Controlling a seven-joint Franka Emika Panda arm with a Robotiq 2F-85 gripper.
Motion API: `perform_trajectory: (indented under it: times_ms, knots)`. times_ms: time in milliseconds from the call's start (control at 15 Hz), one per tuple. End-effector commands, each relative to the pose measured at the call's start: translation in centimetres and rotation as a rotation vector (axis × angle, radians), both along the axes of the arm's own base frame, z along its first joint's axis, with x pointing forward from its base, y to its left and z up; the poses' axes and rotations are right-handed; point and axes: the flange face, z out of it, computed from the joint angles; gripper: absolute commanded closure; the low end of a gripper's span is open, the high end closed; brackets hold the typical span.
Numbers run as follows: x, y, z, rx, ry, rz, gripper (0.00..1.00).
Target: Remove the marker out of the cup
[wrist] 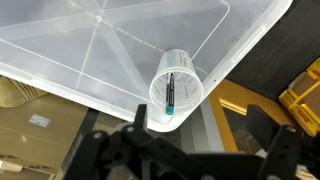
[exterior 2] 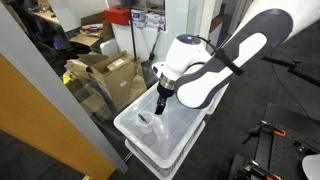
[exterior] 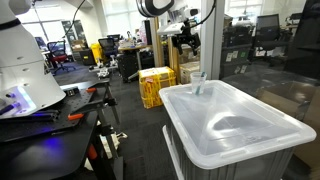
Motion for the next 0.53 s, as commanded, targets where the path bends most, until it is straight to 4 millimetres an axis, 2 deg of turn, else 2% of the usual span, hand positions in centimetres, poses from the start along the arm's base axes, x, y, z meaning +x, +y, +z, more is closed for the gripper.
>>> perform_trajectory:
  times_ms: [0,467]
  knots:
    - [-0.1,-0.1,-0.7,0.014,-0.025,-0.023,0.0]
    - [0.1,-0.1,-3.5,0.026,-0.03,-0.054,0.0]
